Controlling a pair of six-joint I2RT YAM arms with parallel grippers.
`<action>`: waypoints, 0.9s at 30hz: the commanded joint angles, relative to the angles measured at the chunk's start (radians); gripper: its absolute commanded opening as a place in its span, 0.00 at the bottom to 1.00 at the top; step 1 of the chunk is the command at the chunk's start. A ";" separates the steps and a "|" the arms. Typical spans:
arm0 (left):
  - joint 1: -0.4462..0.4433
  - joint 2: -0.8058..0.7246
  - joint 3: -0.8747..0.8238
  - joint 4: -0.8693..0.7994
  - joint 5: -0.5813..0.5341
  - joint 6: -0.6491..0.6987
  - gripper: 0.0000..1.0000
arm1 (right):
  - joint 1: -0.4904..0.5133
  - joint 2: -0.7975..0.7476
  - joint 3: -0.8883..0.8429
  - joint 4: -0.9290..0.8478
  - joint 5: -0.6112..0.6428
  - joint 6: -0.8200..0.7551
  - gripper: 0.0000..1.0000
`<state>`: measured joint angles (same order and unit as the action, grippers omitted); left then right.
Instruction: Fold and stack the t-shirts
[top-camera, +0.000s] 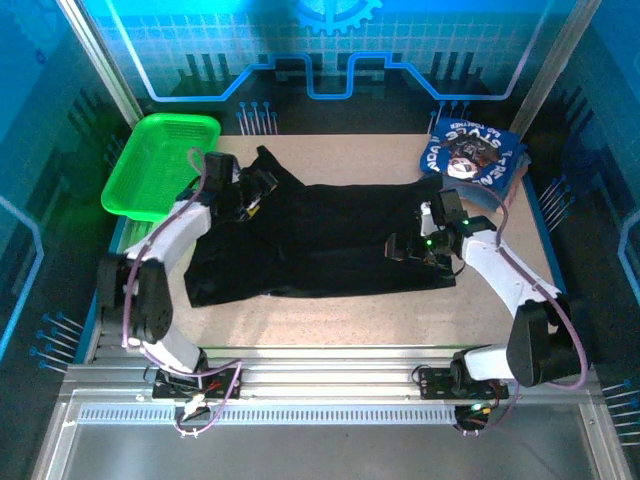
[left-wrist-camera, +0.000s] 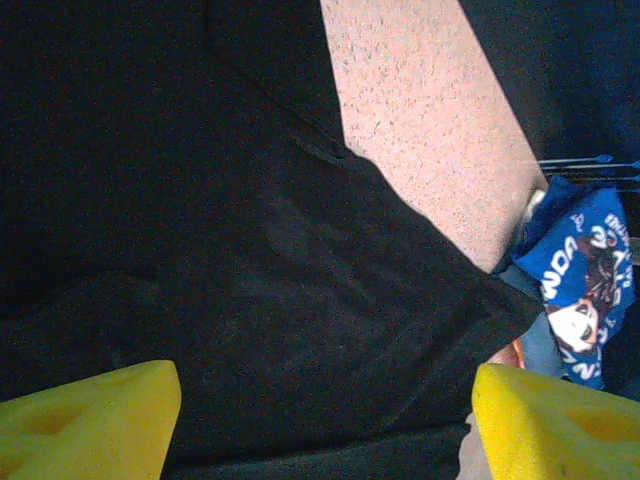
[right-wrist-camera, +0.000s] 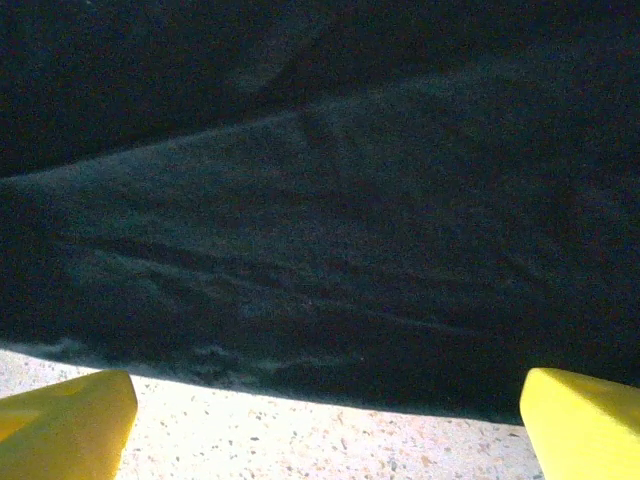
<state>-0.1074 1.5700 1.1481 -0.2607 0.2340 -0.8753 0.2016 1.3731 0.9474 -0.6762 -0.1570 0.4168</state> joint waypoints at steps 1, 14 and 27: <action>0.052 -0.031 -0.101 -0.096 0.000 0.052 0.78 | 0.046 0.043 0.039 0.071 -0.030 0.031 0.98; 0.126 -0.059 -0.331 -0.220 -0.148 0.032 0.65 | 0.294 0.441 0.357 0.354 -0.218 0.064 0.81; 0.150 0.012 -0.439 -0.181 -0.067 0.068 0.64 | 0.449 0.991 1.001 0.237 -0.142 0.116 0.63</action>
<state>0.0395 1.5364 0.7692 -0.4286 0.1299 -0.8429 0.6247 2.2818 1.8404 -0.3710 -0.3183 0.5175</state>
